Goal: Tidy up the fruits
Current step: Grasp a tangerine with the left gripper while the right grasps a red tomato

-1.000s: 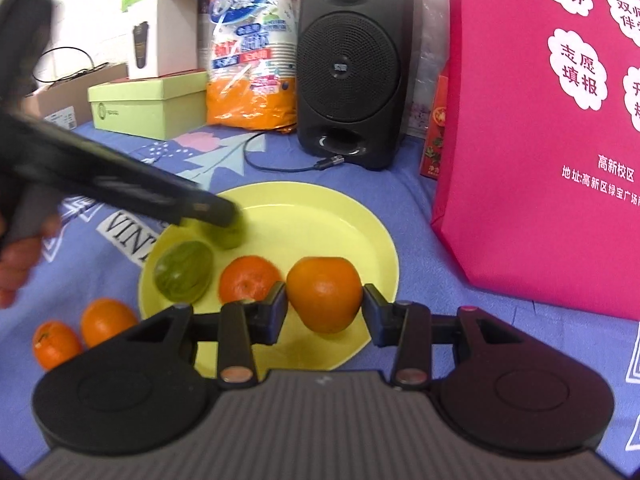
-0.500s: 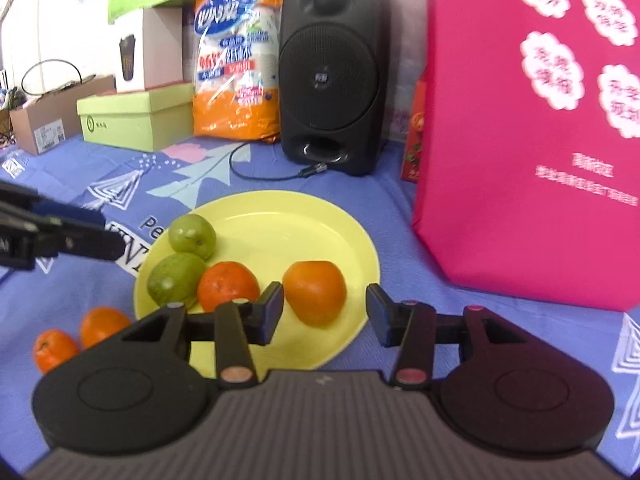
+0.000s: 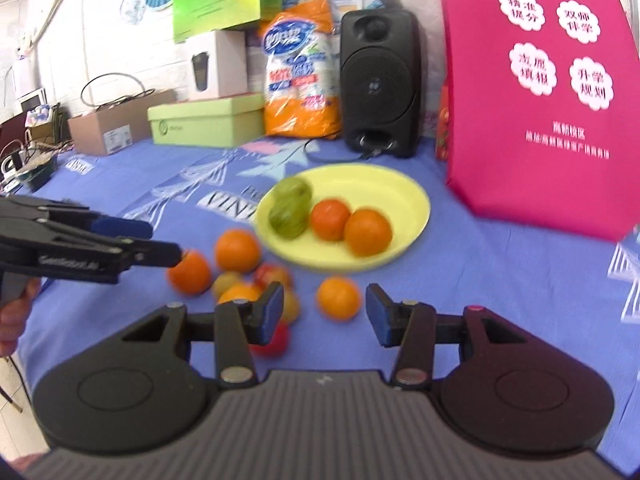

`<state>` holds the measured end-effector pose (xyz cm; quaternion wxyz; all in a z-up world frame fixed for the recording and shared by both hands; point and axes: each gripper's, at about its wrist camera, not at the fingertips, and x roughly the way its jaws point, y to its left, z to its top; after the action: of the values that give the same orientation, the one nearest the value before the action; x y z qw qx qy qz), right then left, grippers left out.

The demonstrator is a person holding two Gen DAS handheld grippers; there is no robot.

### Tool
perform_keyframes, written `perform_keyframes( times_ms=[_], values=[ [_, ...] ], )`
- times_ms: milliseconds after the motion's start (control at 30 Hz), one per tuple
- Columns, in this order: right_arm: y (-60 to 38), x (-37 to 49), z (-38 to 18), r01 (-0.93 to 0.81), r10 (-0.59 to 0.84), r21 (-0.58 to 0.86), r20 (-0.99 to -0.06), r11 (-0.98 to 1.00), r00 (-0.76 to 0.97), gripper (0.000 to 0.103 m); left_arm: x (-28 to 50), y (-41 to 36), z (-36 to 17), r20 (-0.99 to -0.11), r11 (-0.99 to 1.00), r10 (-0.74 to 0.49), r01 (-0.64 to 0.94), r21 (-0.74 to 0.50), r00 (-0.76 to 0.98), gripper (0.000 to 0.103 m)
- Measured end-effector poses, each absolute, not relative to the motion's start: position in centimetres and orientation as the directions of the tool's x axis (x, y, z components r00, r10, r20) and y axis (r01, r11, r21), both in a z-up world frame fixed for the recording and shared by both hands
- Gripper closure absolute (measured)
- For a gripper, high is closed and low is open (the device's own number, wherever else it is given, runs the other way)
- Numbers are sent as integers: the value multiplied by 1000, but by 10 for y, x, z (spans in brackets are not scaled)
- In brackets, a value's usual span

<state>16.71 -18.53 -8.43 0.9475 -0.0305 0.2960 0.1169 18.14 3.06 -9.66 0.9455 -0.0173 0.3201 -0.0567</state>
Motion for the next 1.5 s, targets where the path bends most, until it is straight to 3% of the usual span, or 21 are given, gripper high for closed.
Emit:
perform_keyframes(
  times_ms=[133, 500, 667, 933, 1067, 1200, 1500],
  values=[
    [-187, 155, -94, -229, 211, 43, -580, 973, 787, 53, 181, 27, -108, -618, 992, -125, 108, -65, 776, 48],
    [-180, 161, -108, -266, 226, 27, -617, 964, 754, 53, 212, 27, -125, -642, 991, -131, 86, -102, 755, 49],
    [-167, 169, -112, -301, 240, 10, -631, 954, 738, 54, 216, 28, -125, -646, 989, -146, 101, -106, 749, 63],
    [-155, 182, -114, -310, 228, -17, -641, 950, 733, 54, 215, 39, -126, -640, 984, -175, 105, -146, 748, 64],
    [-151, 190, -116, -301, 213, -26, -649, 953, 731, 58, 219, 38, -127, -645, 984, -171, 103, -143, 745, 63],
    [-146, 192, -117, -313, 209, -47, -649, 949, 732, 72, 223, 34, -129, -645, 986, -162, 100, -133, 747, 61],
    [-158, 177, -111, -290, 218, -8, -638, 957, 738, 72, 213, 41, -125, -642, 982, -179, 91, -168, 745, 63]
  ],
)
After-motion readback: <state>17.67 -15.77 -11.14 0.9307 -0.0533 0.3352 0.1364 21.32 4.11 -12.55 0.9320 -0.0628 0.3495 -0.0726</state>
